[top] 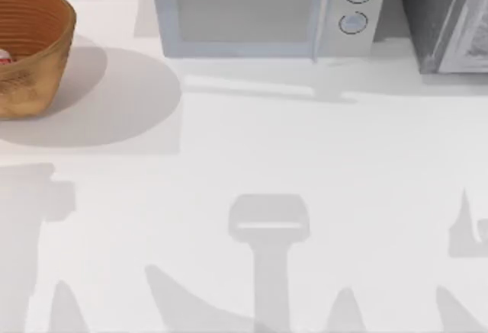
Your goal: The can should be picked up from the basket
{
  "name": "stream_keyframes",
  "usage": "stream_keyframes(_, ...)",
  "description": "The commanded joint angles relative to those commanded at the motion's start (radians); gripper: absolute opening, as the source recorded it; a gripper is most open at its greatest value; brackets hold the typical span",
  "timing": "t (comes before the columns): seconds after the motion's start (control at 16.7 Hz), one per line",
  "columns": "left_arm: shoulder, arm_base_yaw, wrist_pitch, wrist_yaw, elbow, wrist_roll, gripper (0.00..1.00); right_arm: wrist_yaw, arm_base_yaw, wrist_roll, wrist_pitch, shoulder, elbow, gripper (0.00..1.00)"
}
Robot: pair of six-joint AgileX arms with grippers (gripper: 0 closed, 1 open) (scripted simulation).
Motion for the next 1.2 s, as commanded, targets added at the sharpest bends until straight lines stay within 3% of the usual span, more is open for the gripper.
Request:
stream_keyframes(0.6,0.720,0.181,-0.456,-0.071,0.833,0.081,1.00,0.000,0.000,0.000,0.000,0.000,0.000,1.00)
stream_keyframes(1.2,1.141,0.259,-0.710,-0.049,1.483,0.078,1.00,0.000,0.000,0.000,0.000,0.000,0.000,1.00)
